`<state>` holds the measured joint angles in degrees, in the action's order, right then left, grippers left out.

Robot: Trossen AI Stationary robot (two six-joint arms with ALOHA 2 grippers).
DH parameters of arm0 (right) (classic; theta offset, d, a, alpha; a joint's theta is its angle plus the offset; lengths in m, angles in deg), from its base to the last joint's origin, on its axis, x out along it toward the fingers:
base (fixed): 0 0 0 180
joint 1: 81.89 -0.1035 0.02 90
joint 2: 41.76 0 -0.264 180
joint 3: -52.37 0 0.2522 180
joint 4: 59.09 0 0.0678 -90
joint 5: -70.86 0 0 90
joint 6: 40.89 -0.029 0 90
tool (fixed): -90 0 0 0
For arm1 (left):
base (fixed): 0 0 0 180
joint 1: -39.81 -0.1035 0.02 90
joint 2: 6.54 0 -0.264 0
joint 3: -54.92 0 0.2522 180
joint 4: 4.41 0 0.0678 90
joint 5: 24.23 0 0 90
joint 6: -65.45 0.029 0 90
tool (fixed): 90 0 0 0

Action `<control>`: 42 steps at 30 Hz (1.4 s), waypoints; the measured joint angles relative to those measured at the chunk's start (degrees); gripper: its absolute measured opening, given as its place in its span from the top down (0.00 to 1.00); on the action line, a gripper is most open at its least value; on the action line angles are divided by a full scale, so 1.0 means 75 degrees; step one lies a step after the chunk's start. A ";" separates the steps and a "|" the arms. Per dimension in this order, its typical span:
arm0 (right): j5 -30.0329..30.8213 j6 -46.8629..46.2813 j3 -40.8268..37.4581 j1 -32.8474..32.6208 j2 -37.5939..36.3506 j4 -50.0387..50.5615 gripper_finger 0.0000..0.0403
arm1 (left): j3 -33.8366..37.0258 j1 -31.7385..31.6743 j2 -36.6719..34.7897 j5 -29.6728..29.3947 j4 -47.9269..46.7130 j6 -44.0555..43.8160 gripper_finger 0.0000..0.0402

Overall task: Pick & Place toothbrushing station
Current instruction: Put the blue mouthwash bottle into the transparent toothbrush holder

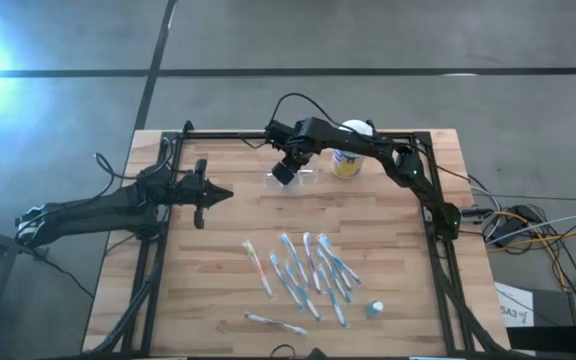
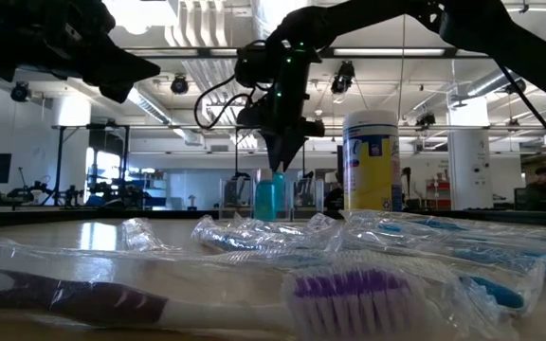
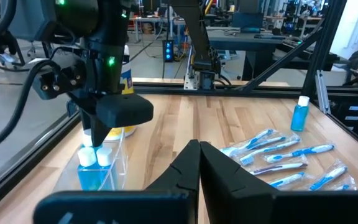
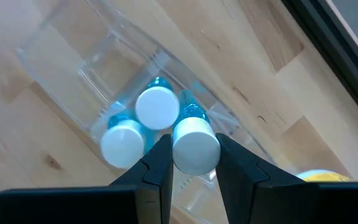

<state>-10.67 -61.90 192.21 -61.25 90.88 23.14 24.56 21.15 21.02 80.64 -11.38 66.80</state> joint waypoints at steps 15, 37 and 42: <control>-0.0397 0.0138 -0.0006 0.0006 0.0050 -0.0266 0.66 | 0.0000 -0.0002 -0.0001 -0.0006 -0.0027 -0.0134 0.97; -0.0332 0.2106 -0.0015 -0.0303 -0.1933 0.0482 0.43 | -0.0018 -0.0002 0.0008 -0.0723 -0.0056 -0.0167 0.98; -0.0284 0.2588 -0.0503 -0.1057 -0.3523 -0.1100 0.47 | -0.0018 -0.0002 0.0025 -0.0723 -0.0064 -0.0161 0.98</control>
<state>-12.80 -42.49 188.44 -69.18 64.46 14.89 24.42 21.14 21.21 75.22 -11.86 65.59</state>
